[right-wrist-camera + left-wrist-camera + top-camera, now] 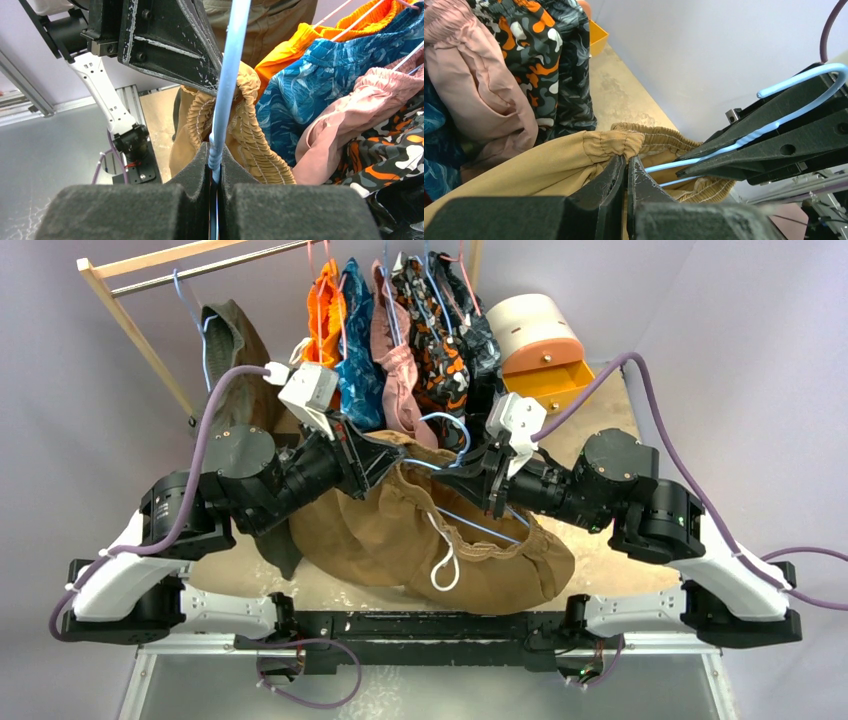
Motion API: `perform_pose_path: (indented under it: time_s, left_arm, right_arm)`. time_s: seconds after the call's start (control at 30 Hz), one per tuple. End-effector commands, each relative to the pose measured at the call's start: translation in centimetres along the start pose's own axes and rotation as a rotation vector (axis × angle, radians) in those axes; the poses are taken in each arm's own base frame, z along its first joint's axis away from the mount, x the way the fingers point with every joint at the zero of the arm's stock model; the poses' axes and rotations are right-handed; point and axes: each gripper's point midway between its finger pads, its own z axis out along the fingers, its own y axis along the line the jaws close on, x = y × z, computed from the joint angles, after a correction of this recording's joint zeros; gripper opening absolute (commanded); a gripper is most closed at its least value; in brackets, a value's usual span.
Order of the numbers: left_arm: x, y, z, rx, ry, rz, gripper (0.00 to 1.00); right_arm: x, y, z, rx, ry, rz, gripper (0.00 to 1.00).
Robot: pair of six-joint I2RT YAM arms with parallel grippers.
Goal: Place the shorts on the hanger
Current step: Hang the shorts on the hanger.
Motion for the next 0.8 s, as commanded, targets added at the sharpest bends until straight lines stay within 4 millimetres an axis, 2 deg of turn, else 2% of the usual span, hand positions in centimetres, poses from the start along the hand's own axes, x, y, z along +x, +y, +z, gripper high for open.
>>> perform_pose_path:
  time_s: [0.0,0.1,0.2,0.37,0.47,0.57,0.77]
  left_arm:
    - [0.9,-1.2,-0.6,0.072,0.066,0.012,0.0]
    - [-1.0,-0.6,-2.1,0.065,0.006,-0.021,0.04]
    - [-3.0,-0.9,-3.8,0.108,-0.054,-0.06,0.07]
    - [-4.0,-2.3,-4.5,0.168,-0.051,-0.051,0.09]
    - [-3.8,-3.5,-3.7,0.2,-0.029,-0.032,0.01]
    - [-3.8,-5.1,-3.0,0.253,-0.012,-0.023,0.0]
    - [-3.3,-6.3,-2.1,0.29,0.006,-0.013,0.14]
  right_arm:
    - [-5.8,0.4,-1.1,-0.034,-0.173,-0.007,0.0]
    - [-7.9,0.2,-2.2,-0.033,-0.213,-0.013,0.0]
    - [-10.1,0.0,-3.7,-0.037,-0.274,-0.016,0.0]
    - [-12.9,0.5,-5.8,-0.077,-0.371,-0.017,0.0]
    - [-13.1,0.8,-5.8,-0.093,-0.376,-0.017,0.0]
    - [-12.3,0.9,-5.0,-0.093,-0.354,-0.012,0.0]
    - [-11.2,1.3,-4.0,-0.107,-0.334,-0.003,0.0]
